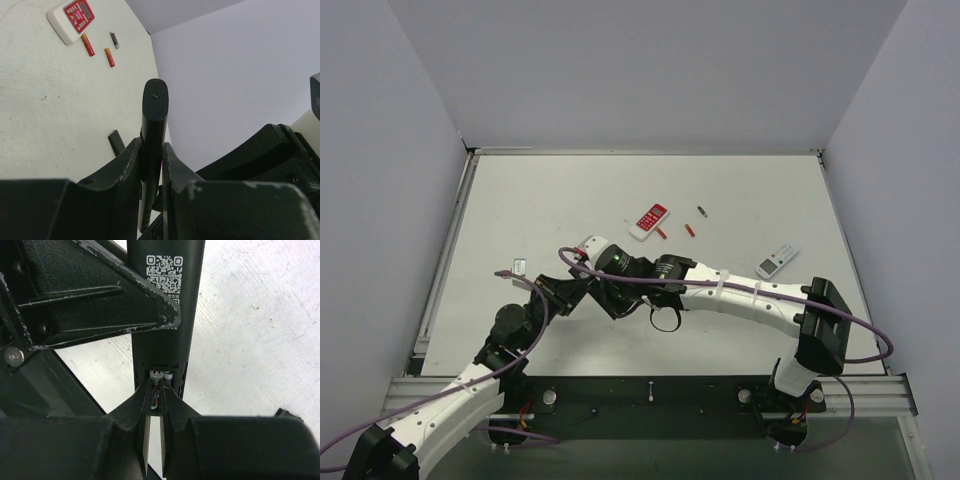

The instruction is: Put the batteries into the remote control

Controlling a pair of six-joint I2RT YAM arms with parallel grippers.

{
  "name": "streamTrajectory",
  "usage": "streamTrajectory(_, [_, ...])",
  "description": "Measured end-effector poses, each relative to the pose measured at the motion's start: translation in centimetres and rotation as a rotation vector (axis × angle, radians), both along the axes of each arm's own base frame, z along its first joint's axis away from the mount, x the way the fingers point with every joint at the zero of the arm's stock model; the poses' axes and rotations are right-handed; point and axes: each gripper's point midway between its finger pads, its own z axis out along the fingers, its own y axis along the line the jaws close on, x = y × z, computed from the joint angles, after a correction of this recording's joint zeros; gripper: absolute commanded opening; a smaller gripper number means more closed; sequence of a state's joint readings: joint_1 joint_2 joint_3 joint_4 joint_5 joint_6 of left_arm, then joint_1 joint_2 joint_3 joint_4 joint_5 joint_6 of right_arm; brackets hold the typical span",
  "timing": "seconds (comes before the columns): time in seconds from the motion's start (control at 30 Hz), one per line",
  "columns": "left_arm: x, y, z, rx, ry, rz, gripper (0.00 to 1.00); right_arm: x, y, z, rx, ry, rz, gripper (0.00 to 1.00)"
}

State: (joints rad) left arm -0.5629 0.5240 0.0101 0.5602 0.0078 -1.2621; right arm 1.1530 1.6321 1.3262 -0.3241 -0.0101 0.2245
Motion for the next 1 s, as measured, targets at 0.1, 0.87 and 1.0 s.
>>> streamTrajectory(0.1, [0.0,-0.2,-1.0,0.043,0.009,-0.014,0.0,0.0,-0.1,-1.0,-0.041,-0.004,0.001,0.0])
streamTrajectory(0.87, [-0.4,-1.4,-1.8,0.162,-0.071,-0.084,0.0,-1.7,-0.8,-3.8,-0.022,0.155,0.07,0.01])
streamTrajectory(1.0, [-0.6,-1.3,-1.0,0.168,-0.115,-0.084,0.0,-1.8,-1.3,-2.3,0.02,0.142,0.052,0.1])
